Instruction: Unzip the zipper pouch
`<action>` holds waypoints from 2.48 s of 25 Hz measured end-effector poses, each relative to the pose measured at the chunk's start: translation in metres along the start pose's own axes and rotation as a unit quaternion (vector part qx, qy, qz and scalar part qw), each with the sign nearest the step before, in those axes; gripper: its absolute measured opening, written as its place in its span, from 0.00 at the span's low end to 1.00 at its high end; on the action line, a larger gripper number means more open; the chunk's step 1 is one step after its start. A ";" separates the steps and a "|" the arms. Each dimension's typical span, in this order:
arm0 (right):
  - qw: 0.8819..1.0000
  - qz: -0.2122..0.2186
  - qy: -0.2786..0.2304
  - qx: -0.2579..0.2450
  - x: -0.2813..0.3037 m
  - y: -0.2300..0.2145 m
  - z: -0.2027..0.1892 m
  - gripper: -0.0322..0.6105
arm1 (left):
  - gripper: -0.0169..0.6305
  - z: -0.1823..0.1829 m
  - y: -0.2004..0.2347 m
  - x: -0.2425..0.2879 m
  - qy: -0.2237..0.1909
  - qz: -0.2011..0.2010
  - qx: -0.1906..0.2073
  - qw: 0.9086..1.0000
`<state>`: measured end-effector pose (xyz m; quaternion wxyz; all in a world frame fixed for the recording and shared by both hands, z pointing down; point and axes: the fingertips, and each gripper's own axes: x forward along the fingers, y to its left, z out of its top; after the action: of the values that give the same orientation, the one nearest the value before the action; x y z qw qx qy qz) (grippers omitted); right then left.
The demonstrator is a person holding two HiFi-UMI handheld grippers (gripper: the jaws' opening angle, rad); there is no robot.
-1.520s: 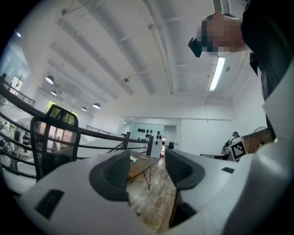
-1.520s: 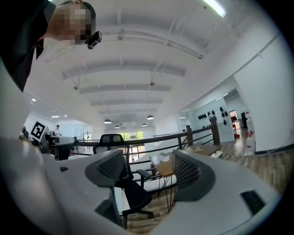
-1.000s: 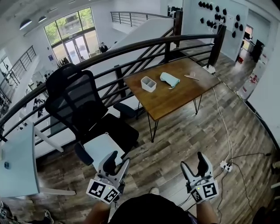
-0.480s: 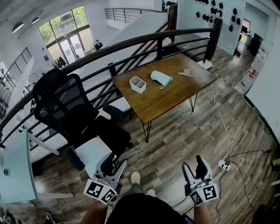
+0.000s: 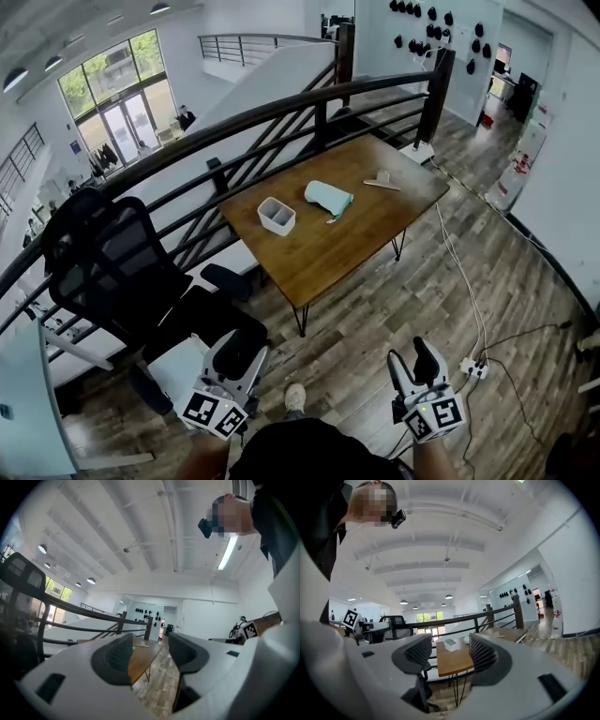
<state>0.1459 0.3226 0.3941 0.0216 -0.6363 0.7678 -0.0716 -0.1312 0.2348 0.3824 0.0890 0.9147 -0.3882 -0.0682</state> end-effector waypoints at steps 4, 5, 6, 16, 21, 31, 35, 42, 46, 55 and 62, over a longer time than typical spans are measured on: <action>1.000 -0.008 0.006 -0.007 0.039 -0.006 0.001 0.41 | 0.41 0.003 0.026 0.035 -0.003 -0.008 -0.007 1.000; 1.000 -0.010 0.007 -0.005 0.046 -0.008 0.001 0.40 | 0.41 0.002 0.030 0.042 -0.001 -0.012 -0.008 1.000; 1.000 -0.012 0.009 -0.005 0.054 -0.009 0.001 0.40 | 0.41 0.001 0.035 0.050 0.003 -0.016 -0.007 1.000; 0.999 -0.050 0.003 -0.008 0.121 -0.023 0.003 0.34 | 0.41 -0.008 0.091 0.108 0.022 -0.044 -0.016 0.999; 0.998 -0.054 0.020 -0.003 0.139 -0.031 -0.004 0.34 | 0.40 -0.019 0.099 0.127 0.041 -0.054 -0.028 0.997; 0.999 -0.043 0.027 0.006 0.200 -0.073 -0.010 0.34 | 0.40 -0.025 0.124 0.179 0.047 -0.039 -0.021 0.998; 1.000 -0.022 0.019 0.003 0.234 -0.095 -0.001 0.33 | 0.40 -0.028 0.130 0.210 0.048 -0.027 -0.019 0.998; 1.000 -0.004 0.021 0.007 0.292 -0.149 0.008 0.33 | 0.40 -0.024 0.133 0.278 0.051 -0.031 -0.003 0.998; 0.999 0.011 0.034 0.015 0.318 -0.165 0.006 0.32 | 0.40 -0.032 0.133 0.308 0.072 -0.030 -0.006 0.997; 0.997 0.034 0.065 0.024 0.354 -0.193 -0.008 0.31 | 0.40 -0.073 0.128 0.366 0.126 -0.046 -0.015 0.991; 0.993 0.060 0.101 0.007 0.370 -0.224 -0.025 0.28 | 0.40 -0.115 0.125 0.422 0.170 -0.051 -0.011 0.984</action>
<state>0.2911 -0.0784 0.4713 -0.0472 -0.5786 0.8023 -0.1392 0.0947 -0.1426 0.4983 0.1601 0.9306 -0.3194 0.0798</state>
